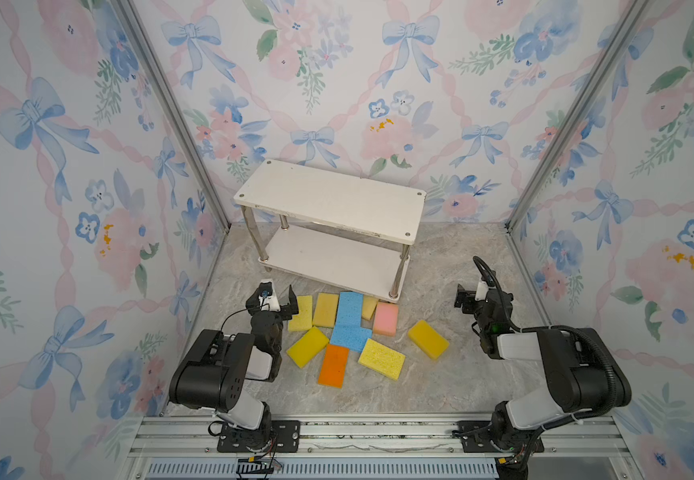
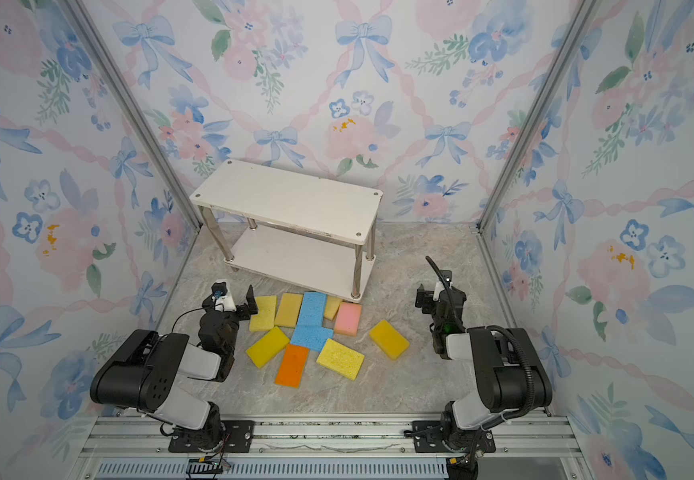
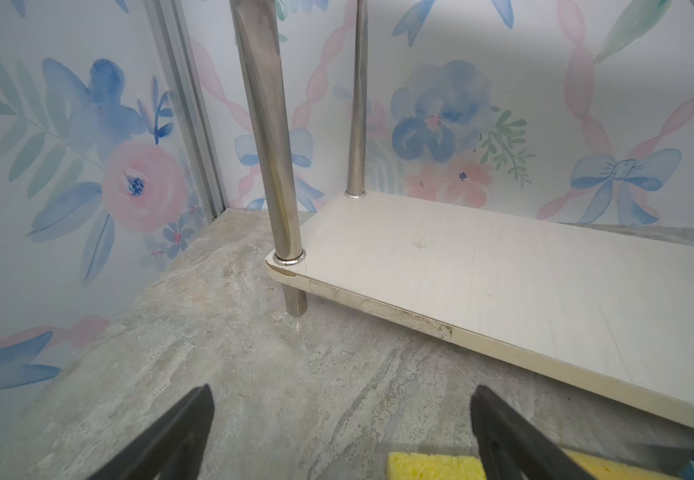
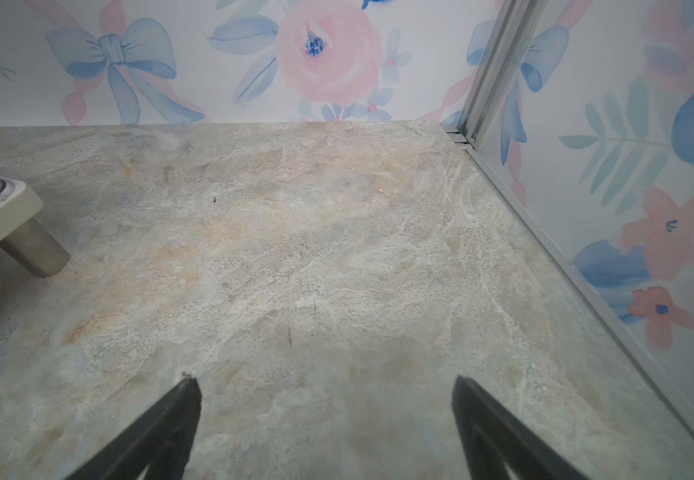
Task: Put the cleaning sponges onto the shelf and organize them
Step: 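Move both grippers forward toward the sponge pile near the shelf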
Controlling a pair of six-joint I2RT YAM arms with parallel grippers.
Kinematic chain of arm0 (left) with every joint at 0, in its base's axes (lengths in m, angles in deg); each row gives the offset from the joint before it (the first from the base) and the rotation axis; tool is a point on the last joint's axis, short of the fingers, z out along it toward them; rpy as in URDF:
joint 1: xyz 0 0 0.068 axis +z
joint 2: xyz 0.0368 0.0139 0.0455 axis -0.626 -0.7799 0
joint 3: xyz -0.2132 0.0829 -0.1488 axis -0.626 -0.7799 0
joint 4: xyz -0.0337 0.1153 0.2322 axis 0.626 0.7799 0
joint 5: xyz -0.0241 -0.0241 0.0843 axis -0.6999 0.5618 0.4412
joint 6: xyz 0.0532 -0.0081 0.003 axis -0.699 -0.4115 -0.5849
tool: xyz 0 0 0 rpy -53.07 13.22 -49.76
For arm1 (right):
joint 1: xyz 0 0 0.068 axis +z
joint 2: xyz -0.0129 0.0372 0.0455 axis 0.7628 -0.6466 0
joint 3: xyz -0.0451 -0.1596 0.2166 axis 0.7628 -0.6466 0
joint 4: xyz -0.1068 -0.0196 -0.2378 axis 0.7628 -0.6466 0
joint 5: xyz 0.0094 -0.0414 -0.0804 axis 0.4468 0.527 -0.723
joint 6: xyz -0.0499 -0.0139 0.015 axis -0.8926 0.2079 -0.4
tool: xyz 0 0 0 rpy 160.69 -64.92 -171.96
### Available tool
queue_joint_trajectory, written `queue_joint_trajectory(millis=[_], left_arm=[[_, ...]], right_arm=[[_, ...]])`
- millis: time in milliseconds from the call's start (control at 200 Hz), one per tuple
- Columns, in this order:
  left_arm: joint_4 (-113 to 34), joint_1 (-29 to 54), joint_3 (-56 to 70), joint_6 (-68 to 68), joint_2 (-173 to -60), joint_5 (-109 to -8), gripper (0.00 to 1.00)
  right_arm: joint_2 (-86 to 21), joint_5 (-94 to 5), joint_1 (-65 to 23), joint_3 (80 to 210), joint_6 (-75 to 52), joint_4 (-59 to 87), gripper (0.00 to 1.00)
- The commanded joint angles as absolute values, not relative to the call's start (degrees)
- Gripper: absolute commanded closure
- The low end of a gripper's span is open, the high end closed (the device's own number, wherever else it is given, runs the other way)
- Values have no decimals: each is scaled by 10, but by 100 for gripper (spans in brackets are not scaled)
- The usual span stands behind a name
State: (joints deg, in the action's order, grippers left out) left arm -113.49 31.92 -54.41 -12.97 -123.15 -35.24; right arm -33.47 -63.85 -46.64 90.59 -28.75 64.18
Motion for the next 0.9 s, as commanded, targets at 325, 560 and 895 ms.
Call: queue_joint_trajectory(millis=[325, 560, 895], left_arm=[[-1134, 317, -543, -135, -1234, -347, 2], [-1134, 317, -543, -135, -1234, -347, 2], [-1134, 317, -543, -135, -1234, -347, 2]], right_arm=[[-335, -634, -463, 907, -291, 647, 3], [-335, -633, -463, 907, -290, 647, 3], [-335, -627, -465, 907, -288, 646, 3]])
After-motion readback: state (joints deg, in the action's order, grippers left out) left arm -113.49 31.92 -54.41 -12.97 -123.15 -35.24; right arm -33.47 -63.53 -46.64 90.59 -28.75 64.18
